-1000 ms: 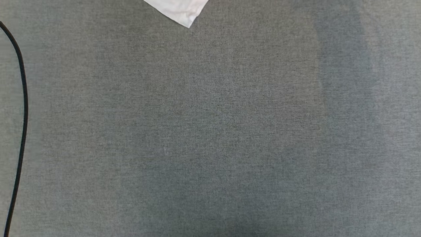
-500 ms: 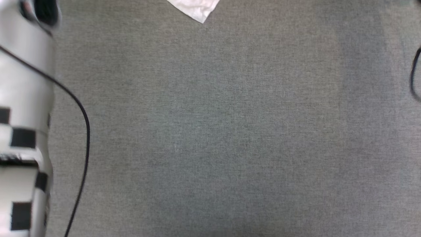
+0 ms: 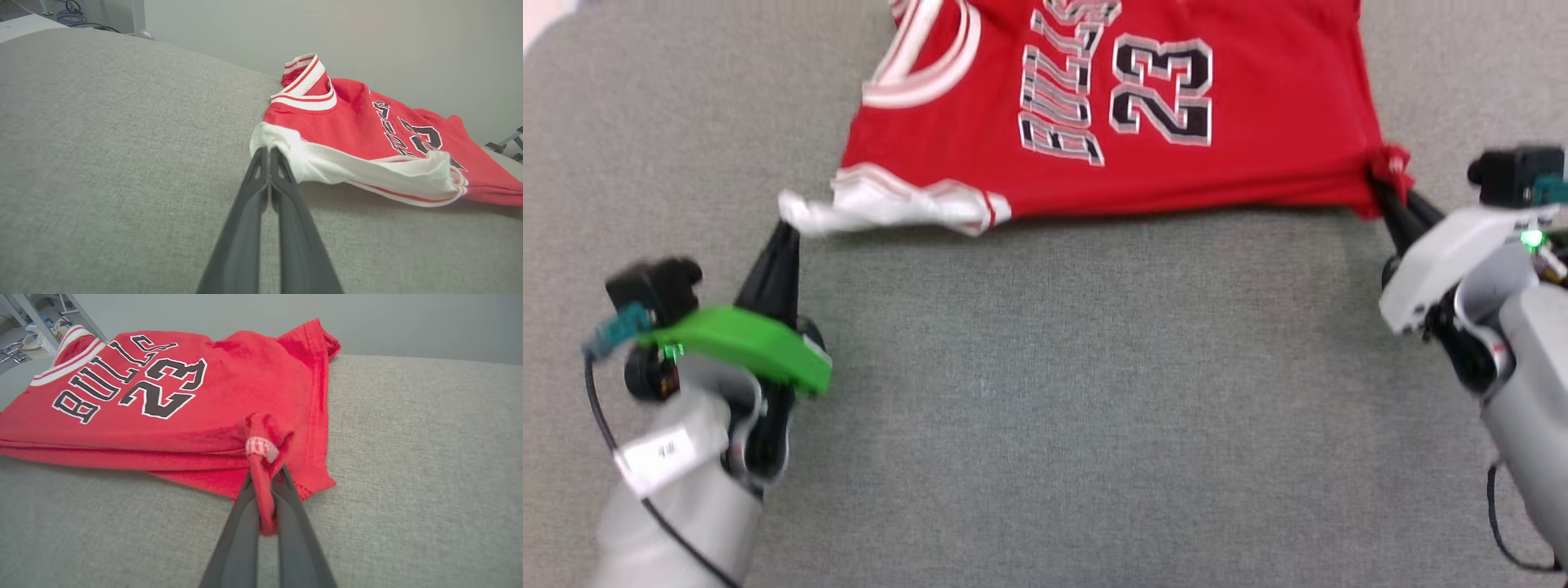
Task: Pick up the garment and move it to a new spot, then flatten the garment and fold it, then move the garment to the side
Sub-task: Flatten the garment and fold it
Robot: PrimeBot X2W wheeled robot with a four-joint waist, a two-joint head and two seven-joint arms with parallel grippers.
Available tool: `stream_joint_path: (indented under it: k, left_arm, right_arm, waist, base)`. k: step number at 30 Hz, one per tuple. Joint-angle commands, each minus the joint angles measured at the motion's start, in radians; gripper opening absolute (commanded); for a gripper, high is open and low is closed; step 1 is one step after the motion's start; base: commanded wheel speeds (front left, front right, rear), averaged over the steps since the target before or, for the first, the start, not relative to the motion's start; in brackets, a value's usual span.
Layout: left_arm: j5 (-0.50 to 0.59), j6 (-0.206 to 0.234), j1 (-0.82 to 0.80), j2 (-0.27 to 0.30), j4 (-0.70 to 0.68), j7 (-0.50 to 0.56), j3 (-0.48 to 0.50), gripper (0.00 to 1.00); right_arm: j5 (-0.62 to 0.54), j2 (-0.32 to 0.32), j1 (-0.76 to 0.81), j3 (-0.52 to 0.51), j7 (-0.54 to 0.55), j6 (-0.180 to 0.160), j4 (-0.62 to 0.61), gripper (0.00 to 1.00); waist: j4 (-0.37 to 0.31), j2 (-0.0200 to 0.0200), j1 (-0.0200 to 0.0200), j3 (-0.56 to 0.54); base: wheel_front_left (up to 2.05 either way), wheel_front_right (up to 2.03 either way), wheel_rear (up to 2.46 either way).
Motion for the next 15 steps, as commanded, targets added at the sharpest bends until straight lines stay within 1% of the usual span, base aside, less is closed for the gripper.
stream_joint_path:
  k: [1, 3, 7, 12, 15]
  left_arm:
    - [-0.008, 0.026, 0.065, 0.024, -0.032, -0.006, 0.013, 0.0]
    - [-0.015, 0.058, 0.154, 0.032, -0.103, 0.001, 0.019, 0.0]
    - [-0.037, 0.127, 0.32, 0.041, -0.253, 0.046, 0.021, 0.0]
    - [-0.056, 0.229, 0.511, 0.061, -0.448, 0.107, 0.03, 0.0]
    - [-0.068, 0.273, 0.596, 0.067, -0.538, 0.147, 0.023, 0.0]
  right_arm:
    - [0.003, -0.021, 0.055, -0.014, -0.005, -0.002, -0.024, 0.0]
    - [0.002, -0.028, 0.132, -0.038, 0.0, -0.002, -0.069, 0.0]
    - [-0.027, -0.035, 0.289, -0.101, 0.032, -0.002, -0.173, 0.0]
    - [-0.083, -0.002, 0.499, -0.209, 0.109, -0.002, -0.338, 0.0]
    - [-0.106, 0.022, 0.616, -0.254, 0.175, -0.002, -0.448, 0.0]
  waist:
    - [-0.001, 0.0, 0.0001, -0.096]
    - [-0.001, 0.0, 0.0001, -0.131]
    - [0.0, 0.0, 0.0001, -0.187]
    - [-0.004, 0.0, 0.0001, -0.235]
    - [-0.002, 0.0, 0.0001, -0.25]
  base:
    - [0.0, 0.0, 0.0]
    - [0.0, 0.0, 0.0]
    - [0.0, 0.0, 0.0]
    - [0.0, 0.0, 0.0]
    - [0.0, 0.0, 0.0]
